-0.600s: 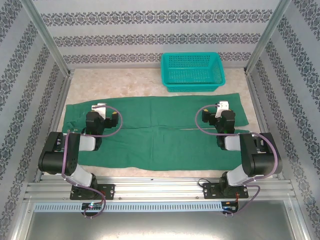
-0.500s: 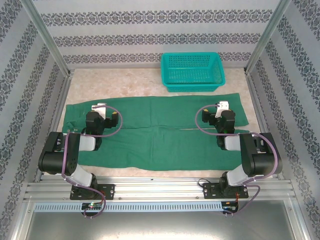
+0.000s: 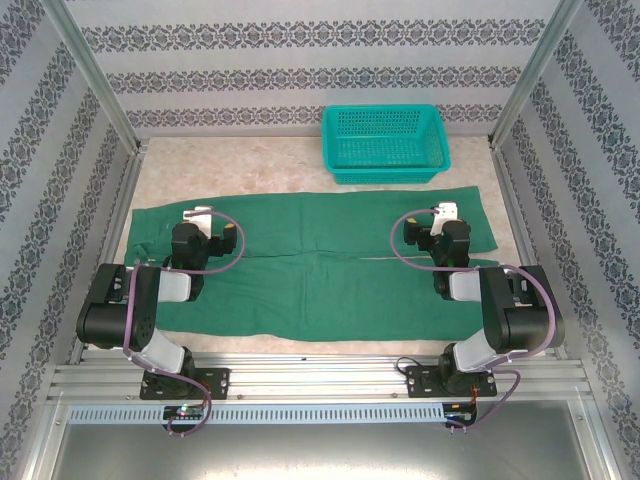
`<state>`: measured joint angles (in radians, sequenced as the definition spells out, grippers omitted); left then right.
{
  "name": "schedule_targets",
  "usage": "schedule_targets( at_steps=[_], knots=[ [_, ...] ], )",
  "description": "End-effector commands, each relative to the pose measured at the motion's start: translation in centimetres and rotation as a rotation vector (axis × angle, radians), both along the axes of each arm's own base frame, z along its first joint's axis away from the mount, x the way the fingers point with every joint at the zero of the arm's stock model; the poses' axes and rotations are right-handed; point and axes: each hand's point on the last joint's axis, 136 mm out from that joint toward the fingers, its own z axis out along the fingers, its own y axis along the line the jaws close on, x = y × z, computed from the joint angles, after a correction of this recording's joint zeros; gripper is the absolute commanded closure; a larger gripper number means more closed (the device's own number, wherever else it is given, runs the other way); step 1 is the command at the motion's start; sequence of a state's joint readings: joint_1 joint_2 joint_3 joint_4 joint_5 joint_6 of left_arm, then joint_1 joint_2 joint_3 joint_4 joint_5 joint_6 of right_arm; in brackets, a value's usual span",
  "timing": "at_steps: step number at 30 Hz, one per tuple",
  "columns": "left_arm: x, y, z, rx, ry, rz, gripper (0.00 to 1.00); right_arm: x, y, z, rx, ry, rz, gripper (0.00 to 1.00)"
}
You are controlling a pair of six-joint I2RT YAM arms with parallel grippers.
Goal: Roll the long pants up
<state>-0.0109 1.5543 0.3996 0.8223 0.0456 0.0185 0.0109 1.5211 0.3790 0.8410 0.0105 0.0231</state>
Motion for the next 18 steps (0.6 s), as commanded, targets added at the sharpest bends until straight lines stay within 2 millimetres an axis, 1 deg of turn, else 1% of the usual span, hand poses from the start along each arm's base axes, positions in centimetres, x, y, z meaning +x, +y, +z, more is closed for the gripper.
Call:
schedule_targets(
  at_steps=[1,5,7,8,9,10,11,12,13,14,16,17,18],
  knots=[
    [0.6,0.5,0.4,-0.020,-0.009,0.015,0.00,0.7,0.0,1.8,0.005,-0.051,-0.006,0.02],
    [0.5,0.6,0.3,-0.019,-0.007,0.017,0.00,0.7,-0.1,1.9,0.004,-0.054,-0.008,0.02],
    [0.5,0.6,0.4,-0.016,-0.010,0.019,0.00,0.7,-0.8,2.2,0.001,-0.052,-0.060,0.02],
    [0.7,0.9,1.2,-0.005,-0.027,0.043,0.00,0.8,-1.4,2.7,-0.001,-0.047,-0.097,0.02],
    [0.7,1.4,1.7,0.006,0.006,0.077,0.00,1.0,-2.1,3.1,0.000,-0.024,-0.138,0.02],
    [0.8,2.6,2.4,0.019,0.078,0.149,0.00,1.2,-2.7,3.7,-0.007,0.040,-0.169,0.02],
    [1.0,4.4,3.4,0.043,0.131,0.259,0.00,1.6,-3.0,4.4,-0.001,0.087,-0.184,0.02],
    [1.0,5.3,3.8,0.066,0.163,0.309,0.00,2.0,-2.9,5.3,0.016,0.094,-0.178,0.02],
    [1.4,5.3,4.5,0.064,0.166,0.304,0.00,2.4,-2.5,6.3,0.040,0.086,-0.146,0.02],
    [1.7,5.0,4.9,0.027,0.166,0.284,0.00,2.6,-2.2,7.0,0.067,0.091,-0.119,0.02],
    [2.1,4.7,5.1,-0.079,0.201,0.285,0.00,2.8,-1.7,8.0,0.141,0.116,-0.076,0.02],
    [2.4,4.2,5.0,-0.128,0.227,0.258,0.00,2.9,-1.4,8.4,0.180,0.133,-0.054,0.02],
    [2.9,3.6,4.7,-0.154,0.252,0.222,0.00,3.1,-1.6,8.8,0.203,0.145,-0.062,0.02]
  ],
)
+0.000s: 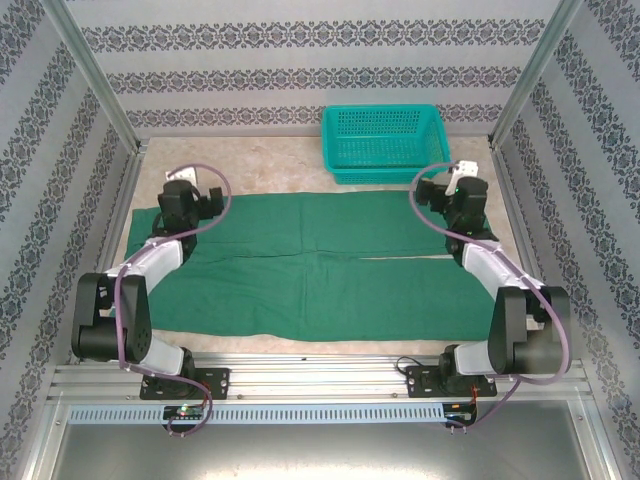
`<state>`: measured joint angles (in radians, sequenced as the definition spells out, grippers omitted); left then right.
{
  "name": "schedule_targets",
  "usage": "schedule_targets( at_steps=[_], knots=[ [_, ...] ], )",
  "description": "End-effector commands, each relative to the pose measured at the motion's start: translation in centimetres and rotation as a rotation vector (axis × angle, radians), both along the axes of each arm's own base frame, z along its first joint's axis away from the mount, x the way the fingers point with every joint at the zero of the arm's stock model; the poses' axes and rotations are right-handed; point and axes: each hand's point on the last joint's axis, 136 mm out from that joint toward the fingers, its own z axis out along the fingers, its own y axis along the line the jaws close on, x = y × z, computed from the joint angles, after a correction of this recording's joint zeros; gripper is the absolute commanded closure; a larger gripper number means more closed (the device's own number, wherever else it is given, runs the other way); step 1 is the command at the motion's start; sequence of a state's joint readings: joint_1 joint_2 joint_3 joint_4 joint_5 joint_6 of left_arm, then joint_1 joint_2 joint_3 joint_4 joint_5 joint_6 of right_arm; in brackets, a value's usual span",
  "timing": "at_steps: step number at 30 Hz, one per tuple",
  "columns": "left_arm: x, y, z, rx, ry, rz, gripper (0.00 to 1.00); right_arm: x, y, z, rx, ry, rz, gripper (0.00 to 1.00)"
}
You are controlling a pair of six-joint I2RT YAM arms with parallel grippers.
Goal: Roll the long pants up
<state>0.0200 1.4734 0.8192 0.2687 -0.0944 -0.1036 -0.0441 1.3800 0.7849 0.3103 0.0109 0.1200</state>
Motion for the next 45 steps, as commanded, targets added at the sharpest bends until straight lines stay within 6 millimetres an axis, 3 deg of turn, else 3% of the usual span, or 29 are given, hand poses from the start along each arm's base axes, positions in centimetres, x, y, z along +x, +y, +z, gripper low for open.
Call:
schedule_targets(
  at_steps=[1,6,10,17,23,29,36,45],
  knots=[
    [-1.4,-0.2,-4.0,-0.133,0.225,0.007,0.00,-1.3,0.1,-2.1,0.135,0.177,0.009,0.02],
    [0.5,1.3,-4.4,-0.159,0.293,0.059,0.00,-1.5,-4.1,-2.1,0.183,0.201,-0.147,0.02],
    [1.6,3.7,-4.6,-0.225,0.299,0.137,0.00,-1.6,-6.6,-2.5,0.294,0.224,-0.205,0.02],
    [1.9,10.9,-7.2,-0.435,0.316,0.339,0.05,-1.4,-7.6,-3.3,0.385,0.256,-0.219,0.02],
    [1.6,15.3,-10.3,-0.455,0.409,0.444,0.08,-1.7,-7.5,-4.3,0.399,0.283,-0.219,0.02],
    [1.7,17.0,-12.2,-0.450,0.452,0.479,0.09,-1.5,-7.2,-5.1,0.431,0.308,-0.216,0.02],
    [1.6,18.3,-12.9,-0.464,0.489,0.530,0.09,-1.0,-7.3,-4.8,0.440,0.311,-0.213,0.02],
    [2.2,18.6,-15.2,-0.518,0.615,0.534,0.11,0.0,-7.8,-4.7,0.445,0.315,-0.223,0.02]
  ],
)
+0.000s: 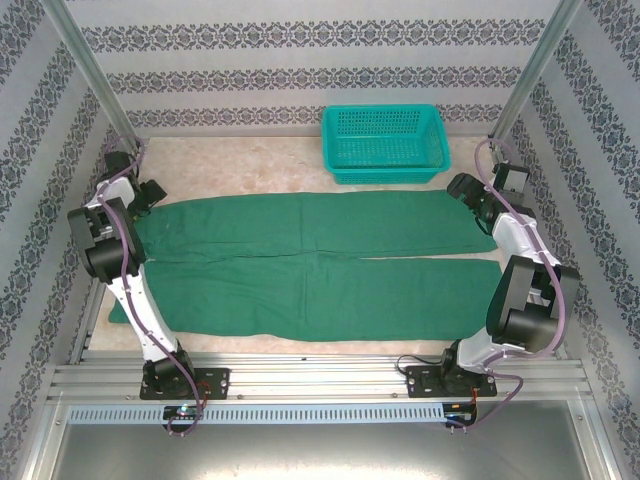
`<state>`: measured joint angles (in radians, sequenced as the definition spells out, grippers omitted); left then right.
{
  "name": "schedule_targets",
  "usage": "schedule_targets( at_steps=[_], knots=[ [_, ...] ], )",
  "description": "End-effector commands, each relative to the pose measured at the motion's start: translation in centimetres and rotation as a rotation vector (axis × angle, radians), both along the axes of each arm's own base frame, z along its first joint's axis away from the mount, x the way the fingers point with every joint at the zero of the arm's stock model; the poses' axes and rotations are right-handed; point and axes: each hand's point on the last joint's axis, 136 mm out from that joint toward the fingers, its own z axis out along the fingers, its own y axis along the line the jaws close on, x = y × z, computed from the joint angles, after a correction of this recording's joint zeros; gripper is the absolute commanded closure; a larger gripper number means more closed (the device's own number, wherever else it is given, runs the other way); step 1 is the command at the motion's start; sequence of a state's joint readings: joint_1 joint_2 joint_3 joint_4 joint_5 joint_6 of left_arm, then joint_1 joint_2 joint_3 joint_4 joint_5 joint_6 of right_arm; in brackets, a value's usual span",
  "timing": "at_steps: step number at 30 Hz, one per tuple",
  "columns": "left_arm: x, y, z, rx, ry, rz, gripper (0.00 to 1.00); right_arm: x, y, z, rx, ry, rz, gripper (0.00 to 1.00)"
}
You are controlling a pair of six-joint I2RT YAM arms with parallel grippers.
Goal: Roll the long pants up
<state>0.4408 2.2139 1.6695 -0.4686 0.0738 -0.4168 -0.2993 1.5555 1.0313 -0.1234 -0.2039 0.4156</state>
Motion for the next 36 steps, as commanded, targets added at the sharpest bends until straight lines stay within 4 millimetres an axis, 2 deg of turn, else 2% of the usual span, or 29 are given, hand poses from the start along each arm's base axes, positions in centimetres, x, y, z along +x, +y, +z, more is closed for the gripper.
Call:
schedule_targets(
  at_steps=[1,3,7,10,11,12,14,17,20,23,26,30,36],
  knots=[
    [-1.7,-0.4,-1.9,-0.067,0.105,0.011,0.11,0.8,-0.3,0.4,0.022,-0.007,-0.005,0.02],
    [-1.8,-0.5,-1.9,-0.070,0.110,0.007,0.17,1.1,-0.4,0.4,0.032,-0.007,-0.009,0.02],
    [-1.9,-0.9,-2.2,-0.083,0.116,-0.011,0.53,1.8,-0.7,0.3,0.037,-0.005,-0.019,0.02],
    [-2.5,-1.0,-2.0,-0.076,0.123,-0.025,0.72,2.2,-1.2,0.2,0.038,0.005,-0.030,0.02],
    [-2.7,-1.0,-1.9,-0.069,0.126,-0.024,0.82,2.3,-1.5,0.1,0.035,0.011,-0.039,0.02],
    [-3.0,-0.9,-1.7,-0.057,0.129,-0.017,1.00,2.3,-1.8,0.0,0.029,0.020,-0.050,0.02],
    [-3.4,-0.8,-1.5,-0.040,0.130,-0.010,1.00,2.1,-2.9,-0.5,0.000,0.059,-0.086,0.02],
    [-4.0,-0.9,-1.6,-0.035,0.143,-0.011,1.00,1.9,-5.7,-1.9,-0.065,0.176,-0.166,0.02],
    [-4.2,-1.3,-1.6,-0.043,0.134,-0.018,1.00,2.1,-8.3,-3.6,-0.003,0.288,-0.221,0.02],
    [-4.2,-1.8,-1.7,-0.060,0.119,-0.028,1.00,2.7,-9.6,-5.4,0.079,0.338,-0.238,0.05],
    [-4.3,-2.1,-1.9,-0.068,0.118,-0.036,1.00,3.8,-10.1,-6.8,0.106,0.390,-0.221,0.11],
    [-4.2,-2.5,-1.9,-0.066,0.111,-0.045,1.00,5.5,-9.6,-8.5,0.152,0.415,-0.195,0.14],
    [-3.9,-2.9,-2.2,-0.072,0.110,-0.056,1.00,8.3,-8.7,-8.3,0.128,0.402,-0.153,0.16]
  ],
)
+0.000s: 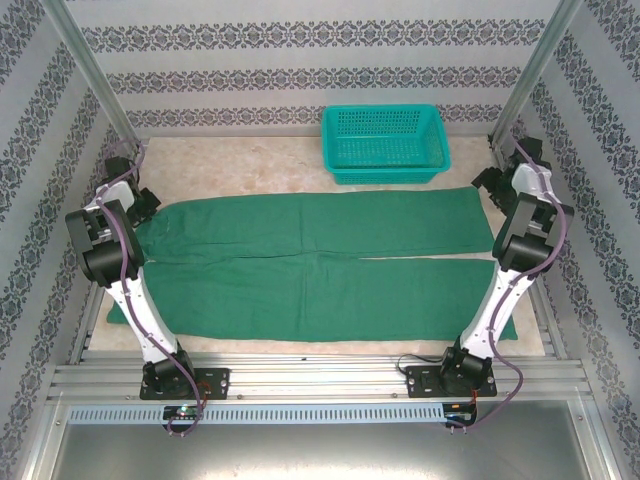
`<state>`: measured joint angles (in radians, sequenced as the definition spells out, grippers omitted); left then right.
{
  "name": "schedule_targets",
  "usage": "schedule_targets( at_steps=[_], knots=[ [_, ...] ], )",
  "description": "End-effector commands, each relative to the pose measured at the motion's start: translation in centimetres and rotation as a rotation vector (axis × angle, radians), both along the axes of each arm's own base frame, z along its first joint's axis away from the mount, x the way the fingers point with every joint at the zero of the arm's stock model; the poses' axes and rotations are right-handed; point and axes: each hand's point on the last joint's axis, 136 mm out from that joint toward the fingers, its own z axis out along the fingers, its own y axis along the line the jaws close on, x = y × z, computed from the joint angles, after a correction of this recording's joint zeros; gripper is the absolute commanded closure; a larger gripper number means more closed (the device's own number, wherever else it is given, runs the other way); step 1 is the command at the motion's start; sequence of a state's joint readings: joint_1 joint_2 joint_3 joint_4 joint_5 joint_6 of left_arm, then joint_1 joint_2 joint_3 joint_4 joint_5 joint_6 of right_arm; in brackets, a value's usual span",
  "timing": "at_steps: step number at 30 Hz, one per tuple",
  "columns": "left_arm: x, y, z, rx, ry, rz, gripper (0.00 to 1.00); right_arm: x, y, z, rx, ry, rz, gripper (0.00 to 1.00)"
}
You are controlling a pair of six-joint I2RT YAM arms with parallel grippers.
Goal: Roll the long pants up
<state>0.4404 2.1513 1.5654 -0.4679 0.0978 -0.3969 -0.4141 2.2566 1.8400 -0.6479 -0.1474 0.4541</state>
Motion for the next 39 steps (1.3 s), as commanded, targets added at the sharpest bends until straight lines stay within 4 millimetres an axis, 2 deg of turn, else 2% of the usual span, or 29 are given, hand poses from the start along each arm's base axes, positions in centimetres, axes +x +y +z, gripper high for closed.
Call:
schedule_targets(
  at_steps=[1,6,17,26,28,29,30,32,33,35,36,37,39],
  knots=[
    [-1.7,-1.4,-1.7,-0.044,0.079,-0.028,1.00,1.6,1.2,1.1,0.001,-0.003,0.036,0.16],
    [-1.6,-1.5,-1.7,-0.044,0.077,-0.034,1.00,3.2,2.3,0.9,-0.001,0.025,0.082,0.17],
    [-1.2,-1.4,-1.7,-0.050,0.081,-0.039,1.00,1.7,1.9,-0.2,-0.070,0.144,0.112,0.17],
    [-0.7,-1.4,-2.1,-0.064,0.088,-0.042,1.00,2.5,2.6,-2.5,-0.025,0.187,0.136,0.17],
    [-0.6,-1.5,-2.1,-0.068,0.089,-0.044,1.00,2.8,3.0,-3.1,-0.004,0.185,0.143,0.21],
    [-0.6,-1.5,-2.2,-0.071,0.092,-0.046,1.00,2.9,3.2,-3.4,0.006,0.188,0.147,0.26],
    [-0.6,-1.6,-2.2,-0.071,0.093,-0.048,1.00,2.8,3.2,-3.6,0.017,0.193,0.148,0.37],
    [-0.6,-1.6,-2.2,-0.069,0.096,-0.049,1.00,2.8,3.8,-3.6,0.052,0.185,0.164,0.90],
    [-0.8,-1.5,-2.0,-0.065,0.095,-0.047,1.00,2.5,3.8,-3.2,0.052,0.191,0.156,1.00],
    [-0.9,-1.7,-1.5,-0.065,0.075,-0.038,1.00,2.2,3.9,-1.8,0.039,0.168,0.153,1.00],
    [-0.9,-2.0,-0.8,-0.071,0.050,-0.034,1.00,2.0,4.1,-0.3,0.018,0.142,0.150,1.00],
    [-0.8,-2.3,0.1,-0.078,0.018,-0.031,1.00,1.2,4.5,0.1,0.003,0.136,0.147,1.00],
    [-0.9,-3.0,1.7,-0.076,-0.023,-0.030,1.00,0.0,5.1,2.7,-0.042,0.064,0.132,1.00]
  ],
)
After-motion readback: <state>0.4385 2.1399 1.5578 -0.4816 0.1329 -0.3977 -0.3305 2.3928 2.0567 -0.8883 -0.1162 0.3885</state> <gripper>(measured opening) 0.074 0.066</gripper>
